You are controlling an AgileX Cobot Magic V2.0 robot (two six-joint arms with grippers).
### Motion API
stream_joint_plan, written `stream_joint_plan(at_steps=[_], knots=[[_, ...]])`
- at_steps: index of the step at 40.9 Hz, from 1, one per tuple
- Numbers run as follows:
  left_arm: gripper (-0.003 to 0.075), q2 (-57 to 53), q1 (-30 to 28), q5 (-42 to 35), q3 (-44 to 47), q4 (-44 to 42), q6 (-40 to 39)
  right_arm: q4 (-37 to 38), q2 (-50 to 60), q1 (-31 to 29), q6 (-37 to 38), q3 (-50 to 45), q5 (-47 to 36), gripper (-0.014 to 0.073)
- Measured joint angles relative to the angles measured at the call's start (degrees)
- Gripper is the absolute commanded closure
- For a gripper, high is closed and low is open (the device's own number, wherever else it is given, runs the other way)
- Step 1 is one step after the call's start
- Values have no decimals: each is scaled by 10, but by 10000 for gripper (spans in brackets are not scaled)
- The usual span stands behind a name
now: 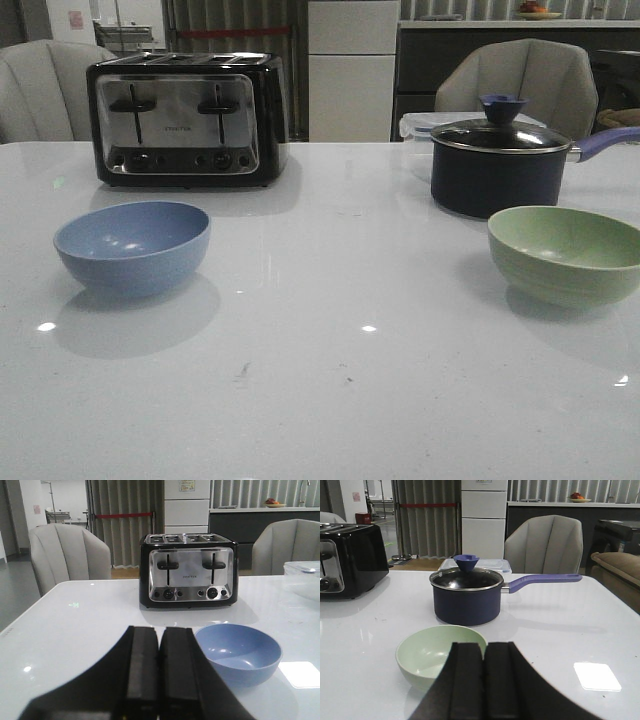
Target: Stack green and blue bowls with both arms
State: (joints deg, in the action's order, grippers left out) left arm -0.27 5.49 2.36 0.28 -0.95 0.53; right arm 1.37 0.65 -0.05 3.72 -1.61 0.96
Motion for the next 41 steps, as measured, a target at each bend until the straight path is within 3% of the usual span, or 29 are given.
stream_joint_plan(at_steps=[32,41], knots=[[627,0,0,0,0,0,0,0,0,0,0,0,0,566],[627,0,0,-41,-3,0,0,0,0,0,0,0,-10,566]])
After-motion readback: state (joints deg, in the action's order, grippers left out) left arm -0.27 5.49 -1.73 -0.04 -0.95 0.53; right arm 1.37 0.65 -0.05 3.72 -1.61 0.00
